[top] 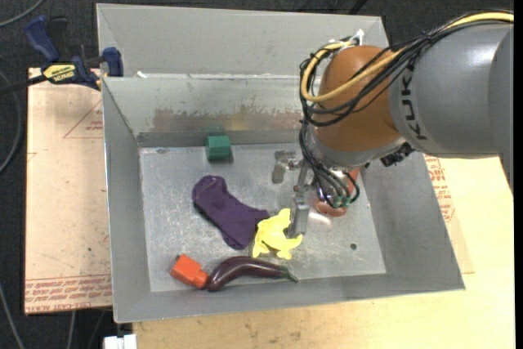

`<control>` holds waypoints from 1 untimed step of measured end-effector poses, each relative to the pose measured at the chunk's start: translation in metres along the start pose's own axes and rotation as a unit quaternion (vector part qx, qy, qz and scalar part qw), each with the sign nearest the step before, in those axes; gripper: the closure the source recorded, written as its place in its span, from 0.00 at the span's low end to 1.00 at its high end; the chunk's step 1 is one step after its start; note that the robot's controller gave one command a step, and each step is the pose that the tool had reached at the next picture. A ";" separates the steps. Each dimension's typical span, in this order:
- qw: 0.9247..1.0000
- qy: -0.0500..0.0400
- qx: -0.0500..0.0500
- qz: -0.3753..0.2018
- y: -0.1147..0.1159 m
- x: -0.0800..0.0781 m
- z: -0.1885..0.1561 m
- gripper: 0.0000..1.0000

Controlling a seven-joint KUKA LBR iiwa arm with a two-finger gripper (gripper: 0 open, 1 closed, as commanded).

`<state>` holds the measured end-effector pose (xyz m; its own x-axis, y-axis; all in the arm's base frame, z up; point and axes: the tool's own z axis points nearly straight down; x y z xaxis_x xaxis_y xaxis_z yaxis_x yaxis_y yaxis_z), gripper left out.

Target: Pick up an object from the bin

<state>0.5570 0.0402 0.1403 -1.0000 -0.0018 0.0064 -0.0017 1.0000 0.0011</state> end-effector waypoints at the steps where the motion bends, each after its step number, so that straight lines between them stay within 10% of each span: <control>1: 1.000 -0.004 0.000 0.000 0.000 -0.001 -0.005 0.00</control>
Offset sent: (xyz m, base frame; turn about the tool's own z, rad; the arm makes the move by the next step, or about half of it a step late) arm -0.0058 -0.0064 -0.0703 -0.3243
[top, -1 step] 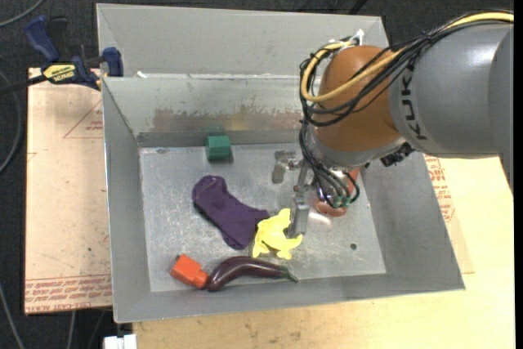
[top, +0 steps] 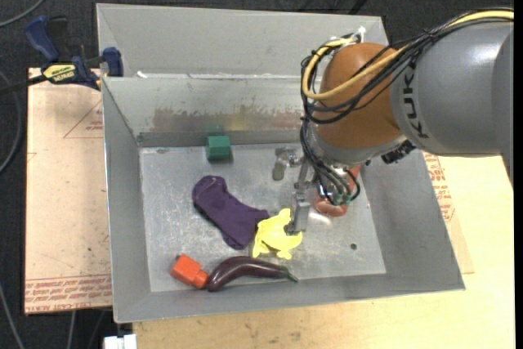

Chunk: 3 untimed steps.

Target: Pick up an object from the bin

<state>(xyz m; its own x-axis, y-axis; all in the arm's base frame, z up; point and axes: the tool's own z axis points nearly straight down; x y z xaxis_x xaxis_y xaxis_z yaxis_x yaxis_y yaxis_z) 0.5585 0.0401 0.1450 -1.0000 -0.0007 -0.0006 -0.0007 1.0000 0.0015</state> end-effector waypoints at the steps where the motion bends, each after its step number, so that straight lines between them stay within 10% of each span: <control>1: 0.997 -0.003 0.000 -0.076 -0.002 0.001 0.030 0.00; 2: 0.989 0.002 -0.001 -0.145 -0.003 0.007 0.077 0.00; 3: 0.991 -0.001 -0.001 -0.137 0.001 0.009 0.044 0.00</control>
Offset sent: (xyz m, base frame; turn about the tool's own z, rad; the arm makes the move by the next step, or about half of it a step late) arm -0.0165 -0.0020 -0.0336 -0.3501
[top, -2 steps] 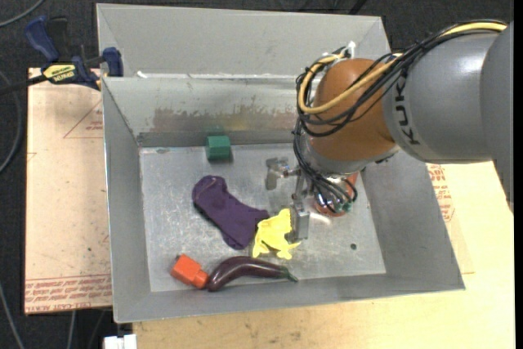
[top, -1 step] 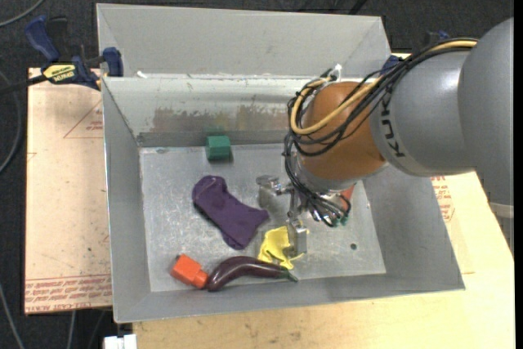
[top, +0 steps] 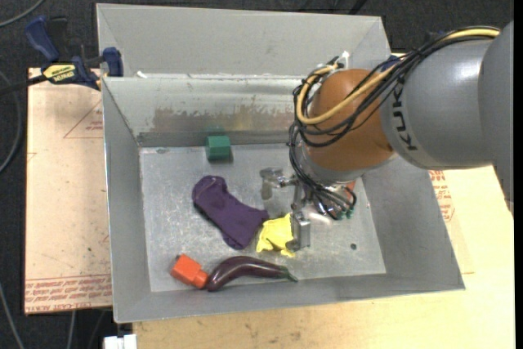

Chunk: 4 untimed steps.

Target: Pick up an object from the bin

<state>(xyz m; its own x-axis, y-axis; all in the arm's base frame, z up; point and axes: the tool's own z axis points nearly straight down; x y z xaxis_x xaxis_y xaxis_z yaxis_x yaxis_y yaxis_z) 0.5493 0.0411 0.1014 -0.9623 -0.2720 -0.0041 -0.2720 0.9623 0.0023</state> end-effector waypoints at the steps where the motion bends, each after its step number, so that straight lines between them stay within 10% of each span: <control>1: 0.999 -0.001 0.000 0.045 -0.015 0.007 0.003 0.00; 2: 1.000 -0.002 0.000 -0.022 0.008 0.003 0.029 1.00; 4: 1.000 -0.002 0.000 -0.021 0.008 0.003 0.028 1.00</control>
Offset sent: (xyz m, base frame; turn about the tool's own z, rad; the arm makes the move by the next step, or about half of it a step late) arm -0.0069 0.0059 -0.0314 -0.0447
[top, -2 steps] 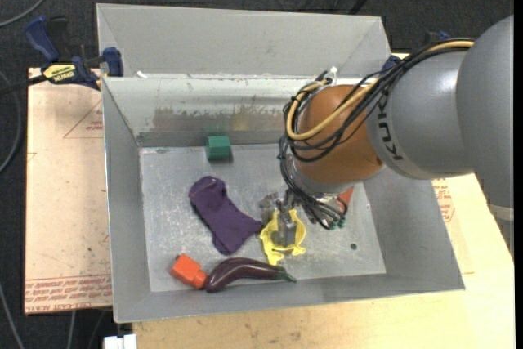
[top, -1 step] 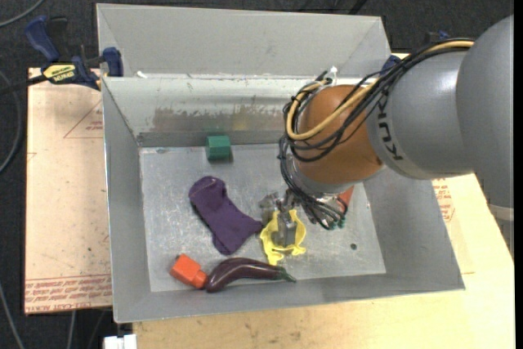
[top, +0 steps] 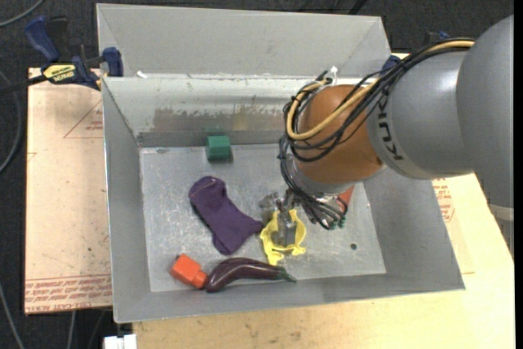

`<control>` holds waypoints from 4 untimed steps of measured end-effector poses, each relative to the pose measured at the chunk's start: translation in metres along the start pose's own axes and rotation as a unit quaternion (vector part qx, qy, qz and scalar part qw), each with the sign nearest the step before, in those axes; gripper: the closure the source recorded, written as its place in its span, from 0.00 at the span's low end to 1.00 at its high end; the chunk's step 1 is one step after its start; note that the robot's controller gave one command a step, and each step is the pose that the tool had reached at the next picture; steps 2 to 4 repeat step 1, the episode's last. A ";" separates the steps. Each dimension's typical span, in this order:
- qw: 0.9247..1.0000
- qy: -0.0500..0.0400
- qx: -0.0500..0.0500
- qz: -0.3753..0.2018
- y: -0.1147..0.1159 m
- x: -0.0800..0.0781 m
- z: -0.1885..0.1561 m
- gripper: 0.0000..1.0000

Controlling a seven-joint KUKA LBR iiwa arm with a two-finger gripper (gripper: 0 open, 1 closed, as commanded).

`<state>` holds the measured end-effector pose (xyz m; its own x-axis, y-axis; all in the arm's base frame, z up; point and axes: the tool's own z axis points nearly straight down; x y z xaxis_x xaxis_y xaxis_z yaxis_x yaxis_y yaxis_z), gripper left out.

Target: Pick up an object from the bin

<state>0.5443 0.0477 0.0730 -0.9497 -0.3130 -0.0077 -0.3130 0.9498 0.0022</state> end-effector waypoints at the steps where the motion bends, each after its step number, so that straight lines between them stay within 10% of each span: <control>1: 1.000 0.000 0.000 0.000 0.000 0.000 -0.001 1.00; 4: 1.000 0.000 0.000 0.000 0.000 0.000 -0.001 1.00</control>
Offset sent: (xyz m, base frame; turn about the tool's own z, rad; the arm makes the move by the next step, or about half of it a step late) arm 0.0000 -0.0002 0.0418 0.0000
